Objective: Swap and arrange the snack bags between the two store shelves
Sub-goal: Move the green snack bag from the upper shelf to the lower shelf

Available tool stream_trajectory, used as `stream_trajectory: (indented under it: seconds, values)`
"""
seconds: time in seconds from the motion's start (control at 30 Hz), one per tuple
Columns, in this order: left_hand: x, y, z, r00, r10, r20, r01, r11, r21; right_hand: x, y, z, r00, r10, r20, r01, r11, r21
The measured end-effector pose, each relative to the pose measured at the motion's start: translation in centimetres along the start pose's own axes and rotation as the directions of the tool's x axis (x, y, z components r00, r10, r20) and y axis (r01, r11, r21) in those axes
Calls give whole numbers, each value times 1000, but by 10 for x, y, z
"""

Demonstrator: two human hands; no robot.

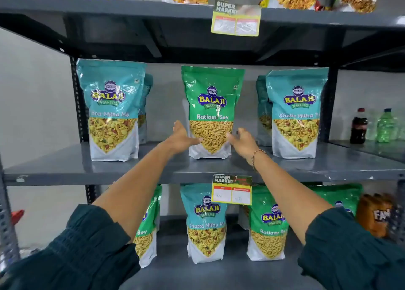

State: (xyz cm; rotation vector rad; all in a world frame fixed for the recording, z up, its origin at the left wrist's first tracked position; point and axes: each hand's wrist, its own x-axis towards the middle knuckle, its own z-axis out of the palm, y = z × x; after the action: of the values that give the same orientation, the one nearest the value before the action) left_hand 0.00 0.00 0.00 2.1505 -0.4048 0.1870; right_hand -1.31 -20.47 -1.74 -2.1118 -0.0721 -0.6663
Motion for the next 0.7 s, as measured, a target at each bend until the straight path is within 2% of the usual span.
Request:
stream_trajectory:
  seconds: [0.13, 0.17, 0.4, 0.7]
  values:
    - [15, 2, 12, 996, 73, 41, -60, 967, -248, 13, 7, 6, 993, -46, 106, 23, 978, 209]
    - [20, -1, 15, 996, 78, 31, -67, 964, -258, 16, 11, 8, 993, -52, 107, 25, 971, 236]
    - [24, -9, 15, 971, 42, -236, -77, 987, -141, 14, 14, 8, 999, -39, -13, 41, 944, 328]
    - [-56, 6, -9, 950, 149, -275, -186, 976, -114, -54, -20, -12, 996, -88, -4, 83, 912, 402]
